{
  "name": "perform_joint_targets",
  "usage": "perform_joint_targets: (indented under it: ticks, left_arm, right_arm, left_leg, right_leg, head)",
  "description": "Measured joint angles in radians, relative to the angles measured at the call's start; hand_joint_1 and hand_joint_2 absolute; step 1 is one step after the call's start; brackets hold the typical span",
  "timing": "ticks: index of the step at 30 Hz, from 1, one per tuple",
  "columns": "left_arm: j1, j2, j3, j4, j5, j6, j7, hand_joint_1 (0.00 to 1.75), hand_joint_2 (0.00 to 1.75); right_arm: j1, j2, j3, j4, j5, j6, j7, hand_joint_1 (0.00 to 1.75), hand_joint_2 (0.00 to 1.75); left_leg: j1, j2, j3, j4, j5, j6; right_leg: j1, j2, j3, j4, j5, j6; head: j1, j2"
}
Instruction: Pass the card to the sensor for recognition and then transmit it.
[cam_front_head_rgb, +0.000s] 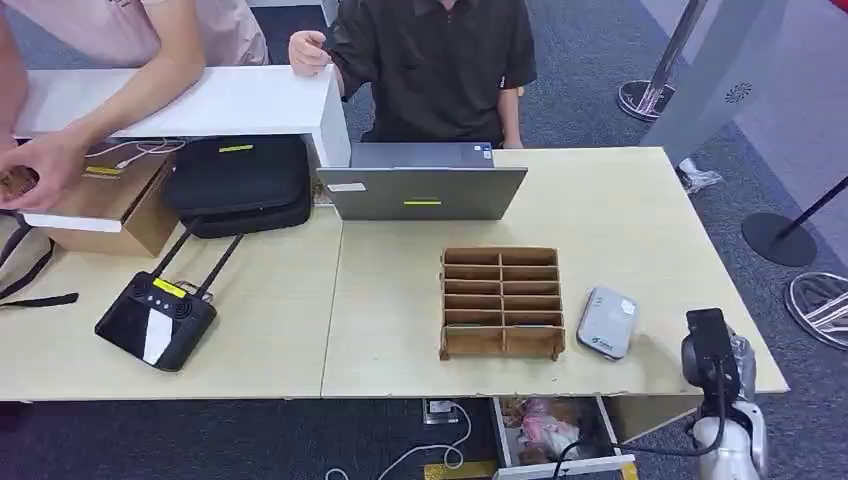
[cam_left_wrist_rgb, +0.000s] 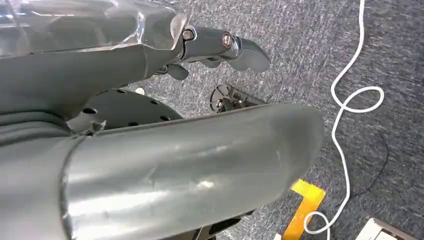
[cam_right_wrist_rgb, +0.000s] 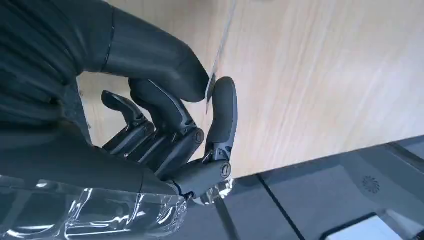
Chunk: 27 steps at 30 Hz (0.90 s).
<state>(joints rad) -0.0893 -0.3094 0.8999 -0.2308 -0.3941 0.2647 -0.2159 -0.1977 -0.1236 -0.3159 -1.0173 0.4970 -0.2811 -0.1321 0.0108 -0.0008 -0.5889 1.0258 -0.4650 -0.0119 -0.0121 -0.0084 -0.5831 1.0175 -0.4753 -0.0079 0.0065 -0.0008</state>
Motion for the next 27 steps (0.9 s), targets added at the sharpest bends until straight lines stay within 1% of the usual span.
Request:
perform_joint_targets:
  ticks: [4, 5, 6, 7, 8, 9, 12, 16, 23, 27]
  left_arm:
    - [0.0, 0.0, -0.006, 0.0, 0.002, 0.002, 0.0, 0.0, 0.0]
    - [0.0, 0.0, -0.006, 0.0, 0.003, 0.003, 0.0, 0.0, 0.0]
    - [0.0, 0.0, -0.006, 0.0, 0.009, 0.005, -0.003, 0.0, 0.0]
    - [0.0, 0.0, -0.006, 0.0, 0.015, 0.007, -0.007, 0.0, 0.0]
    - [0.0, -0.001, -0.006, 0.0, 0.017, 0.009, -0.008, 0.0, 0.0]
    - [0.0, -0.001, -0.007, 0.0, 0.018, 0.011, -0.009, 0.0, 0.0]
    - [0.0, -0.001, -0.012, 0.0, 0.018, 0.013, -0.009, 0.0, 0.0]
    - [0.0, -0.001, -0.014, 0.0, 0.018, 0.013, -0.009, 0.0, 0.0]
    - [0.0, -0.001, -0.034, -0.002, 0.017, 0.011, -0.004, 0.0, 0.0]
    - [0.0, -0.001, -0.046, -0.005, 0.017, 0.011, 0.005, 0.0, 0.0]
  right_arm:
    - [0.014, 0.004, 0.015, -0.05, 0.005, -0.001, 0.007, 1.75, 1.75]
    - [0.017, 0.006, 0.016, -0.061, 0.01, -0.013, -0.006, 1.75, 1.75]
    - [0.025, 0.009, 0.018, -0.085, 0.033, -0.055, -0.035, 1.75, 1.75]
    - [0.036, 0.015, 0.024, -0.129, 0.06, -0.095, -0.041, 1.75, 1.75]
    - [0.042, 0.02, 0.032, -0.18, 0.092, -0.117, -0.022, 1.75, 1.75]
    - [0.047, 0.025, 0.043, -0.239, 0.127, -0.126, 0.011, 1.75, 1.75]
    - [0.061, 0.033, 0.071, -0.369, 0.188, -0.122, 0.063, 1.75, 1.75]
    - [0.087, 0.043, 0.095, -0.467, 0.204, -0.112, 0.078, 1.75, 1.75]
    - [0.133, 0.06, 0.104, -0.535, 0.211, -0.108, 0.076, 1.75, 1.75]
    - [0.147, 0.073, 0.106, -0.55, 0.212, -0.084, 0.078, 1.75, 1.75]
  left_leg:
    - [0.0, 0.0, -0.001, 0.0, 0.0, 0.0]
    - [0.0, 0.0, -0.001, 0.0, 0.0, 0.0]
    - [0.0, 0.0, -0.001, 0.0, 0.0, 0.0]
    - [0.0, 0.0, -0.002, 0.0, 0.0, 0.0]
    - [0.0, 0.0, -0.001, 0.0, 0.0, 0.0]
    - [0.0, 0.001, -0.001, 0.0, 0.0, 0.0]
    - [0.0, 0.001, -0.001, 0.0, 0.0, 0.0]
    - [0.0, 0.0, -0.001, 0.0, 0.0, 0.0]
    - [0.0, 0.0, -0.002, 0.0, 0.0, 0.0]
    - [0.0, 0.0, -0.002, 0.0, 0.0, 0.0]
  right_leg:
    - [0.0, 0.0, -0.001, 0.0, 0.0, 0.0]
    - [0.0, 0.0, -0.001, 0.0, 0.0, 0.0]
    - [0.0, 0.0, -0.001, 0.0, 0.0, 0.0]
    - [0.0, -0.001, -0.001, 0.0, 0.0, 0.0]
    - [0.0, 0.0, -0.001, 0.001, 0.0, 0.0]
    - [0.0, 0.0, -0.002, 0.001, 0.0, 0.0]
    - [0.0, 0.0, -0.002, 0.001, 0.0, 0.0]
    - [0.0, 0.0, -0.002, 0.001, 0.0, 0.0]
    - [0.0, 0.0, -0.002, 0.001, 0.0, 0.0]
    - [0.0, 0.0, -0.002, 0.001, 0.0, 0.0]
  head:
    - [0.0, 0.0]
    - [0.0, 0.0]
    - [0.0, 0.0]
    - [0.0, 0.0]
    - [0.0, 0.0]
    - [0.0, 0.0]
    - [0.0, 0.0]
    - [0.0, 0.0]
    - [0.0, 0.0]
    - [0.0, 0.0]
